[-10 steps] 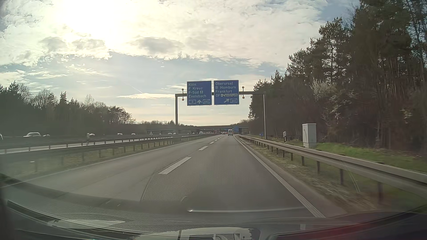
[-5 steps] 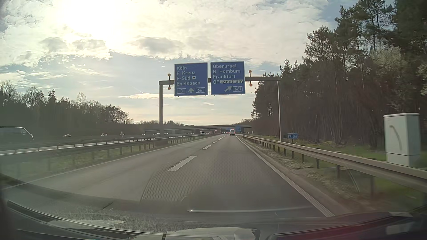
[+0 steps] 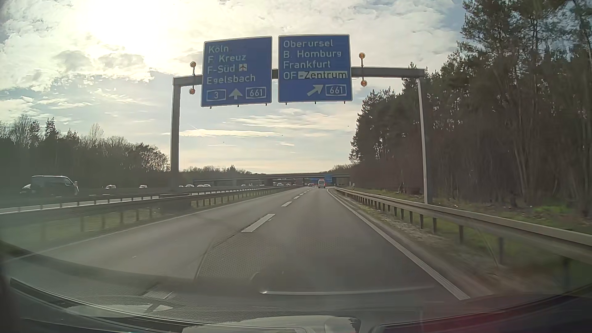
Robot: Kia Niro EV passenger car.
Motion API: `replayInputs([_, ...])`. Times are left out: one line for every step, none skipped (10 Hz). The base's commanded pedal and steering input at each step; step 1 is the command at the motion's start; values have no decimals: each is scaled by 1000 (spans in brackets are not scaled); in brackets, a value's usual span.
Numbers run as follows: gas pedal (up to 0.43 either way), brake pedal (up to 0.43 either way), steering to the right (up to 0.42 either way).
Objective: Follow the waypoints while adhering to traffic rules and regulations
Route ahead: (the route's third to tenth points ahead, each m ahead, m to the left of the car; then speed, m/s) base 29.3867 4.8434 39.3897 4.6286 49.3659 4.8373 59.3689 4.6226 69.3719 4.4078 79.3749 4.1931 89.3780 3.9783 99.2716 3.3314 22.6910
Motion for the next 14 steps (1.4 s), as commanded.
replayInputs([110,0,3])
replayInputs([110,0,3])
replayInputs([110,0,2])
replayInputs([110,0,2])
replayInputs([110,0,1])
replayInputs([110,0,1])
replayInputs([110,0,0])
replayInputs([110,0,-1])
replayInputs([110,0,-1])
replayInputs([87,0,-1])
replayInputs([59,0,-1])
replayInputs([47,0,-1])
replayInputs([28,0,-1])
replayInputs([28,0,-1])
